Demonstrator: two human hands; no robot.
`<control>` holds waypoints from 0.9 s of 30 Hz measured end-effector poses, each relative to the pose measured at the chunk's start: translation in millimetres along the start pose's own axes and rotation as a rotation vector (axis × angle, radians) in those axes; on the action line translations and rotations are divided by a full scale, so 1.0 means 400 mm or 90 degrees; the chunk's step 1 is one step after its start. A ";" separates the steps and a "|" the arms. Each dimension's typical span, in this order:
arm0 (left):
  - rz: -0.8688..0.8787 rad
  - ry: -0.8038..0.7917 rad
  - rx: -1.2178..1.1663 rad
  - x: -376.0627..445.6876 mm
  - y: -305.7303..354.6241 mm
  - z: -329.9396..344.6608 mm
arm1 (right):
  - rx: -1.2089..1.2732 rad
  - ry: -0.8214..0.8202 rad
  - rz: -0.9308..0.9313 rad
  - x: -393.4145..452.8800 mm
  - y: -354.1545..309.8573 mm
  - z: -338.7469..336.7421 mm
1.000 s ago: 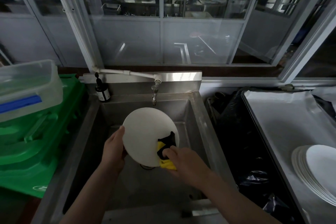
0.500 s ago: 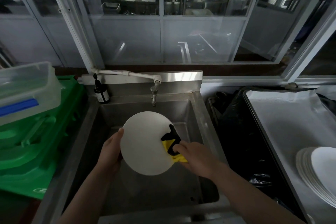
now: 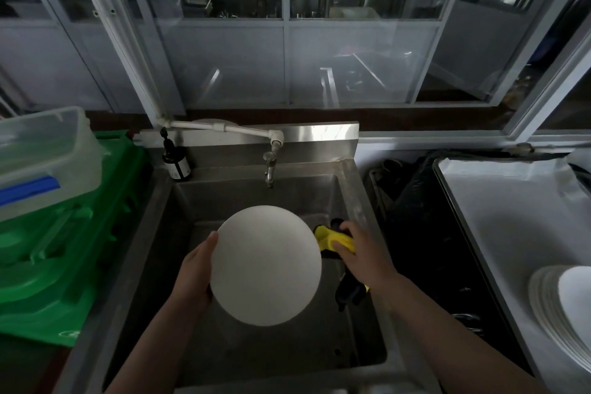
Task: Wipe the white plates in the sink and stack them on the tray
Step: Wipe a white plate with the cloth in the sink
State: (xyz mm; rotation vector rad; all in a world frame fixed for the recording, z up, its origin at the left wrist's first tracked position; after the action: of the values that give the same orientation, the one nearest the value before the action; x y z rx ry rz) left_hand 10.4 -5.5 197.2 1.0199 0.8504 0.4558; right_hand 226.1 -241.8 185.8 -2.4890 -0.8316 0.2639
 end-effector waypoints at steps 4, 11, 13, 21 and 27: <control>-0.004 0.003 -0.002 0.013 -0.012 0.006 | 0.098 0.018 0.154 0.005 0.119 -0.015; -0.001 -0.020 0.012 0.027 -0.043 0.021 | 0.127 0.020 0.342 -0.037 0.312 -0.036; -0.006 -0.019 0.009 0.028 -0.051 0.030 | 0.120 0.026 0.385 -0.058 0.356 -0.038; -0.013 -0.031 0.007 0.041 -0.083 0.033 | 0.063 -0.015 0.444 -0.111 0.419 -0.025; -0.012 -0.052 0.008 0.033 -0.088 0.033 | 0.061 -0.047 0.408 -0.109 0.381 -0.015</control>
State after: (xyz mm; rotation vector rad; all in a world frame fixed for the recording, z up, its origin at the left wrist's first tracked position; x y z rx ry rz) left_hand 27.2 -20.4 164.3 1.0353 0.7898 0.3908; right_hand 271.0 -375.7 113.6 -2.5942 -0.0171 0.5960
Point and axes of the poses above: each hand's wrist, its own x-axis towards the middle knuckle, its own z-axis out of the palm, y = z × x, the point moved 10 cm from there along x, towards the middle knuckle, and after that the axes turned 12 degrees about -x, right-handed, at the moved point
